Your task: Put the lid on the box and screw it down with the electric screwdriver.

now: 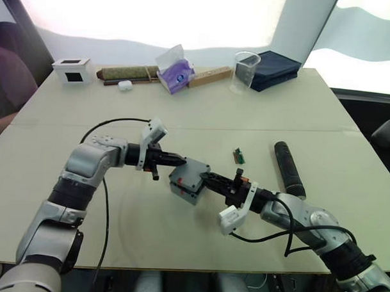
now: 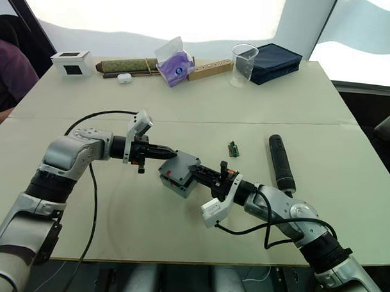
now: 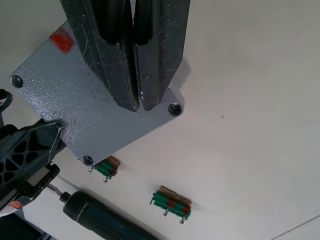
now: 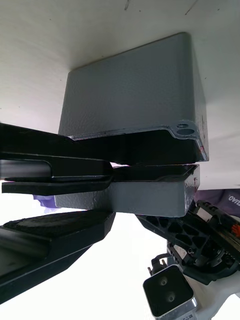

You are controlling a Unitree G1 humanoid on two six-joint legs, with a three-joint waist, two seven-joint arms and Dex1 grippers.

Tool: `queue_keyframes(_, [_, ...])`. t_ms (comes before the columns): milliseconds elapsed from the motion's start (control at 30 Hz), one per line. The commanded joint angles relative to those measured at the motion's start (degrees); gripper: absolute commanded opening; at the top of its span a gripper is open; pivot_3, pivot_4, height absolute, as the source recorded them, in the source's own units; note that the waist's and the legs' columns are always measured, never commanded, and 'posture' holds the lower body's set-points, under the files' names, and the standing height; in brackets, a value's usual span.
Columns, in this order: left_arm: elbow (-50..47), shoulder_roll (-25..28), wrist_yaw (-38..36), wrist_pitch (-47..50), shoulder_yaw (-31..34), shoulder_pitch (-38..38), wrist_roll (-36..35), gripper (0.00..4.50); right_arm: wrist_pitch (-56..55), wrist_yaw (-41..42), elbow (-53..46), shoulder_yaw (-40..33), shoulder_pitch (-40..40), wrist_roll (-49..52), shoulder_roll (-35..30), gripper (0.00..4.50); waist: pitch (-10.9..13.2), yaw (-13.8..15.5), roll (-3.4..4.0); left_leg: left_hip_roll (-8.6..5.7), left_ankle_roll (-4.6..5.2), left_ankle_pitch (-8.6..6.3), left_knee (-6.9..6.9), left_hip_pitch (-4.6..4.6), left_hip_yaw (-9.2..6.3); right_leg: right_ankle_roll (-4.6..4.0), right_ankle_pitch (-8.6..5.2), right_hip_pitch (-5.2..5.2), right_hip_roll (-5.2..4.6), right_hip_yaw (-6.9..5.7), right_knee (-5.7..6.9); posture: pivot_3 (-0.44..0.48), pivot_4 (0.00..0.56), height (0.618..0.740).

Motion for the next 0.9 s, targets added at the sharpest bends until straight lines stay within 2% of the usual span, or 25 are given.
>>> queue_keyframes(33, [-2.77,0.57,-0.67,-0.99,-0.51,0.0,0.62,0.07,-0.76,-0.4,-0.29,-0.67,0.31,-0.37,0.09,0.29,0.0,0.04,0.0,0.0,0.0,0.0,0.01,0.0,0.0,0.0,0.0,0.0,0.0,0.0,0.0,0.0,0.15,0.737])
queue_keyframes(233, [-6.69,0.97,-1.31,-2.44,-3.69,1.94,2.77,0.07,-1.08,-0.57,-0.17,-0.53,1.99,-0.88,-0.43,0.29,-0.01,0.08,0.01,0.0,0.0,0.0,0.02,0.07,0.0,0.0,0.0,0.13,-0.01,0.0,-0.01,0.0,0.15,0.737])
queue_keyframes(467, [-8.26,0.36,-0.63,-2.1,-4.02,2.96,3.17,0.07,-0.77,-0.78,-0.21,-1.27,2.8,-1.05,-0.72,0.29,-0.02,0.23,0.01,-0.01,0.01,0.0,0.05,0.16,-0.01,0.0,0.0,0.26,-0.02,0.0,-0.01,0.0,0.15,0.737])
queue_keyframes(700, [-8.73,1.26,1.15,-5.51,-10.1,4.4,10.27,0.07,-0.75,-1.13,0.11,-1.43,4.2,-1.31,-0.96,0.29,-0.08,0.56,0.01,-0.03,0.01,-0.01,0.05,0.28,-0.01,0.0,0.0,0.43,-0.03,0.0,-0.02,0.0,0.15,0.737])
queue_keyframes(767, [-9.49,2.34,1.0,-5.43,-13.87,6.09,13.02,0.0,-0.47,-1.08,-0.22,-1.97,4.61,-0.78,-0.96,1.3,-0.11,0.83,-0.01,-0.03,0.02,-0.01,0.05,0.37,-0.01,0.0,0.0,0.54,-0.03,0.0,-0.04,0.0,0.15,0.737])
queue_keyframes(900, [-9.53,3.35,1.09,-4.51,-16.41,8.82,14.88,0.0,0.1,-0.89,-1.94,-3.27,5.59,-0.76,-1.43,2.53,-0.32,0.94,0.01,-0.04,0.76,-0.44,-0.05,1.46,0.03,-0.06,-0.1,1.67,-0.03,0.02,-0.35,0.0,0.15,0.737])
